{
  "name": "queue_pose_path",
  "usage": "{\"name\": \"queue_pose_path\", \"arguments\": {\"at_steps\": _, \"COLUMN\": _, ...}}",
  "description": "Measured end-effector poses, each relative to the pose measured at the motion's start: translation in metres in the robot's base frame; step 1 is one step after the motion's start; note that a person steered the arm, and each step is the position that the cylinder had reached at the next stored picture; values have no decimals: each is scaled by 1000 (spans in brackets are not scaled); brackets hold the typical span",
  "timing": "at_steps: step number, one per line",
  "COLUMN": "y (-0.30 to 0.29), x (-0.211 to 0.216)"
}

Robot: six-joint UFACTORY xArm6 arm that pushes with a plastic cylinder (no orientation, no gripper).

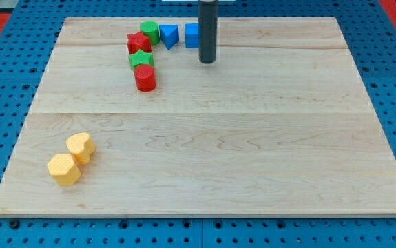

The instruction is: Move the blue cube towards top right of the board

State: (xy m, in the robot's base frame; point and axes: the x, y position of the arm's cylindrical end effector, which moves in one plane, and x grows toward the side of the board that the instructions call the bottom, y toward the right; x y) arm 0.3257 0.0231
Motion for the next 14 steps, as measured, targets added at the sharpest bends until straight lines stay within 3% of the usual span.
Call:
{"name": "queue_pose_path", "arguments": {"at_steps": 4, "y": 9, "x": 10}}
{"name": "queue_pose_path", "arguments": {"at_steps": 6, "y": 52, "x": -93}}
{"name": "queue_pose_path", "arguments": {"at_steps": 7, "y": 23, "x": -132}}
{"name": "queue_pose_path", "arguments": {"at_steps": 8, "y": -22, "x": -133}}
{"name": "queue_pose_path", "arguments": {"at_steps": 9, "y": -126, "x": -132}}
{"name": "queue_pose_path", "arguments": {"at_steps": 10, "y": -135, "x": -114}}
{"name": "queue_pose_path", "arguments": {"at_steps": 11, "y": -87, "x": -87}}
{"name": "queue_pose_path", "arguments": {"at_steps": 13, "y": 44, "x": -79}}
{"name": "queue_pose_path", "arguments": {"at_steps": 14, "y": 51, "x": -92}}
